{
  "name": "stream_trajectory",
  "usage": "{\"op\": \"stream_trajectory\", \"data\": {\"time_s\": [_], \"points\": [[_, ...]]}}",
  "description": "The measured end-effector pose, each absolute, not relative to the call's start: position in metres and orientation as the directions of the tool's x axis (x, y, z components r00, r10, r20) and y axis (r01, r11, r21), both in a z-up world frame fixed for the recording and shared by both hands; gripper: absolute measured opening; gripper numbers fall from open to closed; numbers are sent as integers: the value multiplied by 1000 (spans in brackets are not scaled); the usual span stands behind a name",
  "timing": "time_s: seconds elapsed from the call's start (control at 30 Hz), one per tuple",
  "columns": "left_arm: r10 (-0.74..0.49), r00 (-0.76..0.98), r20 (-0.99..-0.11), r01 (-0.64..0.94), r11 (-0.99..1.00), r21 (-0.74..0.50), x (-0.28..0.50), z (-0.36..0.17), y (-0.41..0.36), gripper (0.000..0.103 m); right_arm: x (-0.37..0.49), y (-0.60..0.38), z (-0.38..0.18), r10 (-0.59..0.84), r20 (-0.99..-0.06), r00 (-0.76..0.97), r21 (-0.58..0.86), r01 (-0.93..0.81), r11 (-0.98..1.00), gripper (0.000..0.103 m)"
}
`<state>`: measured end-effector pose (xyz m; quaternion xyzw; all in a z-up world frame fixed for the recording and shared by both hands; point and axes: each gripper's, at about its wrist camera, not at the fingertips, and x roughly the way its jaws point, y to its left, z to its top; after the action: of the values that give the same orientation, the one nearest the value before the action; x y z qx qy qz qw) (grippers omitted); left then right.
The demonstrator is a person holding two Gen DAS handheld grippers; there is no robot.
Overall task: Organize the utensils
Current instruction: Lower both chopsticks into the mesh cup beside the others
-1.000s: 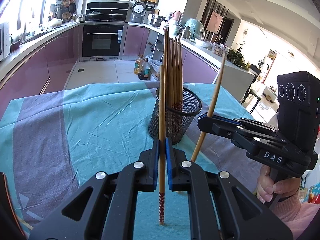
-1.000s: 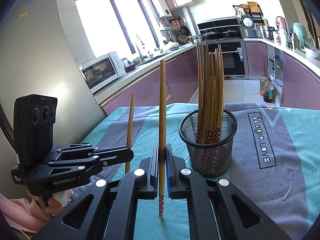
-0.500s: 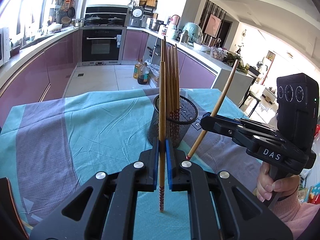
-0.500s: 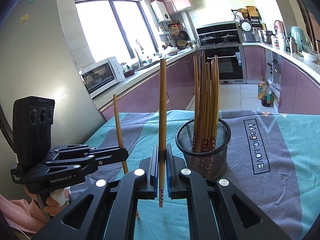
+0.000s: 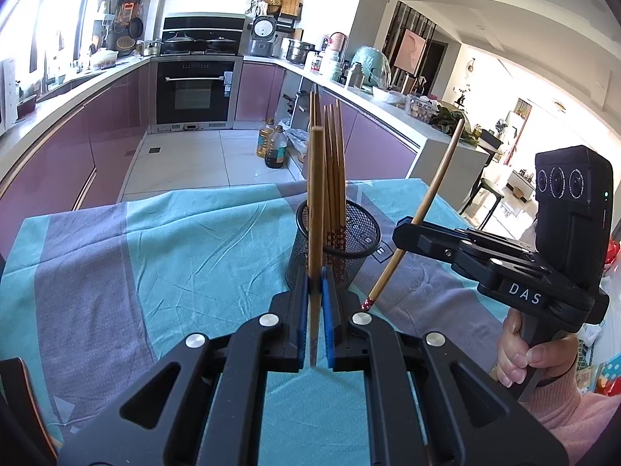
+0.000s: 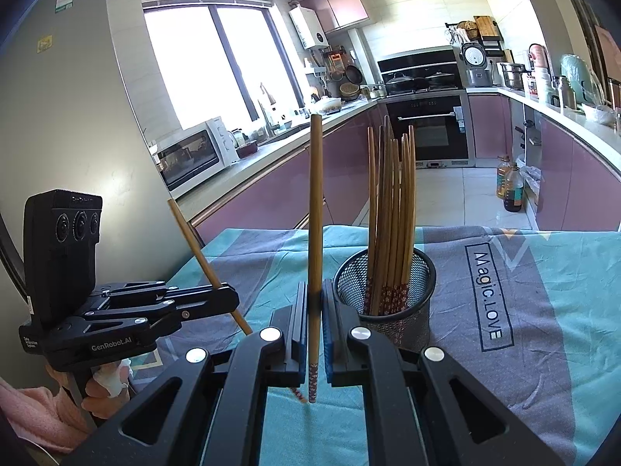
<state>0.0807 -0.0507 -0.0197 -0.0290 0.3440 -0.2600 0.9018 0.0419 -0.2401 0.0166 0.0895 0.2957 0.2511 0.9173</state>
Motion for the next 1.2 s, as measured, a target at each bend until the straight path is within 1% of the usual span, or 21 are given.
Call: {"op": "stream_trajectory", "data": {"time_s": [0.87,1.2], "points": [[-484,629,-609,483,856,-183,90,-2,-66,7,47,-250,29,502,-480,719,308,-398,864,6],[-502,624,-599,494,847,-195,96,5,-65,7,50,-250,35,501,-471,726,295,-405,865,6]]}}
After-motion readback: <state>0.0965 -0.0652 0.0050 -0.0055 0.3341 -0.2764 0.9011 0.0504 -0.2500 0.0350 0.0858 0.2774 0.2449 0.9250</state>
